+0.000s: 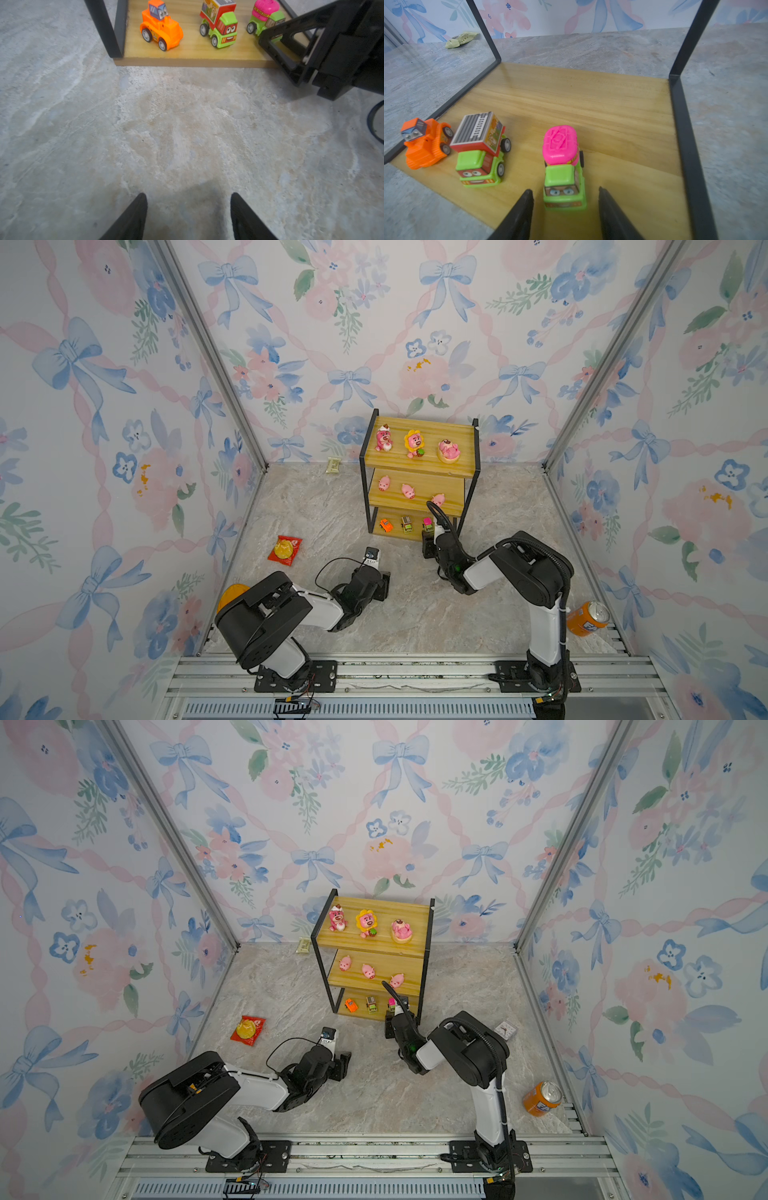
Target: Place and organize the plastic toys onto the shelf
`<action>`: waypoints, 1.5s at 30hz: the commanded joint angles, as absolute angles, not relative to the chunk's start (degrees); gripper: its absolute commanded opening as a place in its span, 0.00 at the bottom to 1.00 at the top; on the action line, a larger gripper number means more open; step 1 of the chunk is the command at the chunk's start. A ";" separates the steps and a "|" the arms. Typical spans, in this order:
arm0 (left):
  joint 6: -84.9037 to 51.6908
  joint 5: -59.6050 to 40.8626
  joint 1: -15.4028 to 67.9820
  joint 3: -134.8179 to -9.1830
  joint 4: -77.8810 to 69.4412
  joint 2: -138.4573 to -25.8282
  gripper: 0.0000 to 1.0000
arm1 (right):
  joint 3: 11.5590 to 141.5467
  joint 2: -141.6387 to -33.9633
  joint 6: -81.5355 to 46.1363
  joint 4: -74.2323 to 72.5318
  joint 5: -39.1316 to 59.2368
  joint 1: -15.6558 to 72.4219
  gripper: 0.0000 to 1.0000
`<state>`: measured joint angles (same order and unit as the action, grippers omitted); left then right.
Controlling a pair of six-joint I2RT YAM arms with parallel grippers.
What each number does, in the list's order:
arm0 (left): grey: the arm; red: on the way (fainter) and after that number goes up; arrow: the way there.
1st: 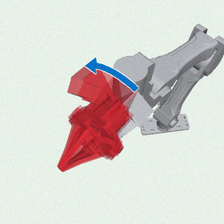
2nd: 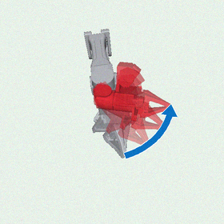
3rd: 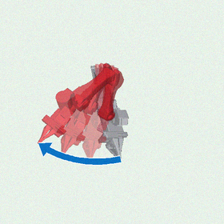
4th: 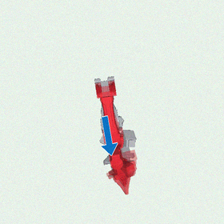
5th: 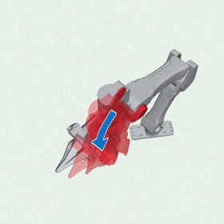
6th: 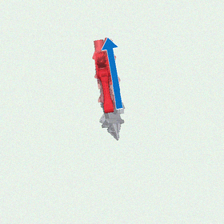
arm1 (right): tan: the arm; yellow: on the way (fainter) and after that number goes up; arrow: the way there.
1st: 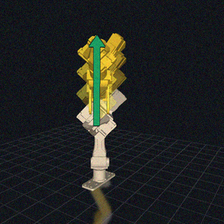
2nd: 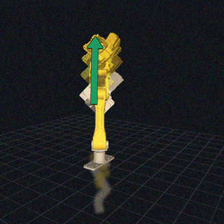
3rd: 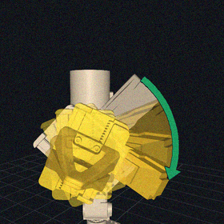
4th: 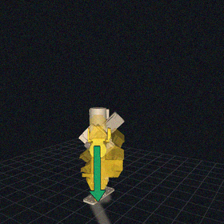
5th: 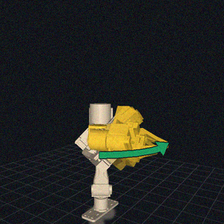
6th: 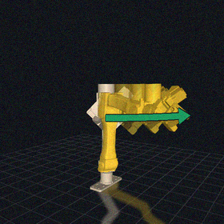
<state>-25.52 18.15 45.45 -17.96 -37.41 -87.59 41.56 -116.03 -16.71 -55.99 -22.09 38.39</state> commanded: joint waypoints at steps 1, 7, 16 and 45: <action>-25.13 17.84 45.70 -17.40 -36.22 -87.42 0.65 | 39.70 -113.94 -15.65 -57.00 -21.48 39.19 0.54; -25.14 18.03 45.79 -17.14 -36.21 -86.93 0.65 | 37.91 -111.77 -14.14 -55.96 -22.13 40.35 0.58; -25.09 18.19 45.97 -16.76 -36.12 -85.91 0.65 | 33.06 -106.64 -13.25 -53.40 -24.19 43.25 0.60; -9.25 23.84 36.66 -25.31 -21.68 -65.61 0.85 | 32.60 -43.50 -5.59 2.44 -13.14 12.36 0.78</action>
